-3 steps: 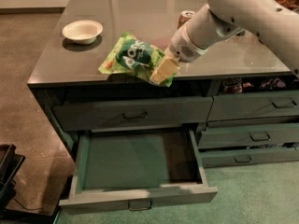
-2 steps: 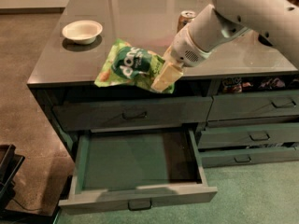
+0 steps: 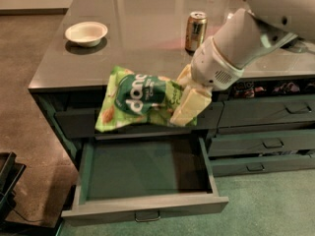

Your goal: Place green rice chip bag into middle drawer

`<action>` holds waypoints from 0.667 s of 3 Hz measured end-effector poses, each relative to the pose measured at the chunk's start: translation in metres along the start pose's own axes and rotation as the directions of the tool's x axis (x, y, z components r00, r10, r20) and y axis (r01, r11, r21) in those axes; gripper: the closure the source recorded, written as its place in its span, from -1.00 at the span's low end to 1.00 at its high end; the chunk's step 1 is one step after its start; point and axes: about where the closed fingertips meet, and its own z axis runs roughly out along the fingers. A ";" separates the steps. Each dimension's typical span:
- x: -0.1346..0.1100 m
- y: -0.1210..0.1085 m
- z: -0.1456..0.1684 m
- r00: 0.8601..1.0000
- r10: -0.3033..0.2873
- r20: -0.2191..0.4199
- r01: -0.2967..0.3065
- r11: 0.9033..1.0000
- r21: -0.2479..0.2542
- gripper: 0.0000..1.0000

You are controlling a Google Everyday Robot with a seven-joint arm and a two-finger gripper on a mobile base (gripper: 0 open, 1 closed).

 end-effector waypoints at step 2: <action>0.074 0.037 0.078 0.997 0.049 -0.059 -0.053 0.996 -0.071 1.00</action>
Offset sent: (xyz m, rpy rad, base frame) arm -0.0214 -0.0278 -0.1979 -0.0797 0.1292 -0.0578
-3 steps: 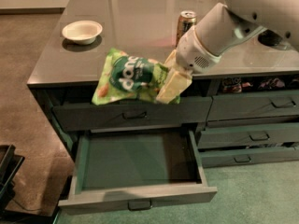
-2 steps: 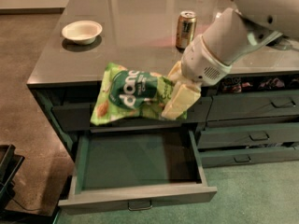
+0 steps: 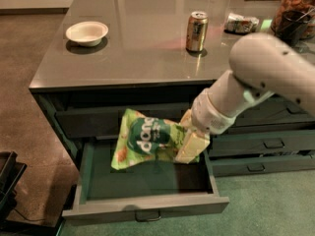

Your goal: Place green rice chip bag into middle drawer

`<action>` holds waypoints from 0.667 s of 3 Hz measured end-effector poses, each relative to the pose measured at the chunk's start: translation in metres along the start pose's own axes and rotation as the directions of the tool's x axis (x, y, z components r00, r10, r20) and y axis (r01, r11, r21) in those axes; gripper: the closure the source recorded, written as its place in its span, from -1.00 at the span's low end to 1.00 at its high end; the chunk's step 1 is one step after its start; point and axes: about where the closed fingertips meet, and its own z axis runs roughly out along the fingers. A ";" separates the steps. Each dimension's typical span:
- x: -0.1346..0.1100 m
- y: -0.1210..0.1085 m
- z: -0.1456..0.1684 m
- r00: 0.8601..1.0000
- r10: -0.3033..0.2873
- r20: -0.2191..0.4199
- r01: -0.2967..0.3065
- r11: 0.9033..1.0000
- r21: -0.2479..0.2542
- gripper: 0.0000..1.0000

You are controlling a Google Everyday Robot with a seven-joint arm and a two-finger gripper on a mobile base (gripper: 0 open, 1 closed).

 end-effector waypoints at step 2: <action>0.044 -0.015 0.065 0.998 0.058 -0.025 -0.058 0.998 -0.002 1.00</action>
Offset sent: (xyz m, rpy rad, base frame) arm 0.0104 -0.0054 -0.0660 -0.0248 0.0343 -0.0391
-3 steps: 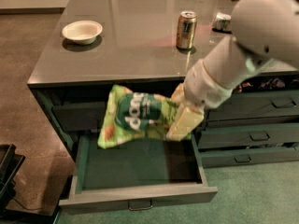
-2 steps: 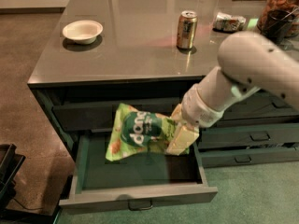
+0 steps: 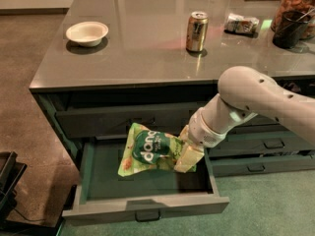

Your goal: Place green rice chip bag into middle drawer

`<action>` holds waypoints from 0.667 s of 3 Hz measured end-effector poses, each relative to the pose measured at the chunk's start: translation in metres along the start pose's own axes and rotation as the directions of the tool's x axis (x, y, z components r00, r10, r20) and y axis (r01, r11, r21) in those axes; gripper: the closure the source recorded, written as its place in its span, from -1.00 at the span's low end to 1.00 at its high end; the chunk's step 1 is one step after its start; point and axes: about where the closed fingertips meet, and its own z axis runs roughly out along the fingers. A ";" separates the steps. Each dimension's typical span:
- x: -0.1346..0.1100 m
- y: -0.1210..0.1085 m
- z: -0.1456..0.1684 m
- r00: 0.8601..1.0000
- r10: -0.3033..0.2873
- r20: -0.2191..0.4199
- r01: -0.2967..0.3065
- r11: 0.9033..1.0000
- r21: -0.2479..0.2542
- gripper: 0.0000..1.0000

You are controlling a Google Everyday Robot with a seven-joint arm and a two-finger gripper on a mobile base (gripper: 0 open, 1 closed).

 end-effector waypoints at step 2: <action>0.014 -0.005 0.029 1.000 -0.009 -0.009 0.010 1.000 0.015 1.00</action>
Offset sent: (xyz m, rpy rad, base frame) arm 0.0149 0.0022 -0.1005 -0.0328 -0.0563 -0.0013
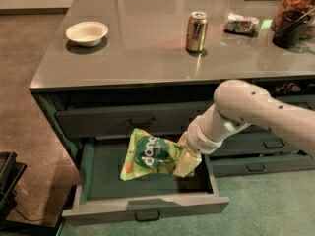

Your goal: Place green rice chip bag into middle drawer

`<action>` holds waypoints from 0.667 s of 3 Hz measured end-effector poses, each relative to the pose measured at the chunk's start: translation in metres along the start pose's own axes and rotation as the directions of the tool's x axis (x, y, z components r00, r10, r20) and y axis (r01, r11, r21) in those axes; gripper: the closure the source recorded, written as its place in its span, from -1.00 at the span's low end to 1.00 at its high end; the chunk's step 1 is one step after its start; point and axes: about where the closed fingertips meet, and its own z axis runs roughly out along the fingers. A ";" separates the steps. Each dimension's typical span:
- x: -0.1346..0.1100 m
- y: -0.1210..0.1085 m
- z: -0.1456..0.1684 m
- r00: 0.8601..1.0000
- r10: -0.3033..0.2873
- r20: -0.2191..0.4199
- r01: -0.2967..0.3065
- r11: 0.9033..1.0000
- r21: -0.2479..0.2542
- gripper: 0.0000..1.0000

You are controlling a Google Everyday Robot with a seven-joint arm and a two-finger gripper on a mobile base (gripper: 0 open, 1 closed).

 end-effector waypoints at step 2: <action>0.057 -0.028 0.099 0.998 -0.013 -0.064 0.015 0.999 0.036 1.00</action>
Offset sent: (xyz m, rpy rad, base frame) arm 0.0447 -0.0117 -0.1799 -0.1114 -0.0542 -0.0134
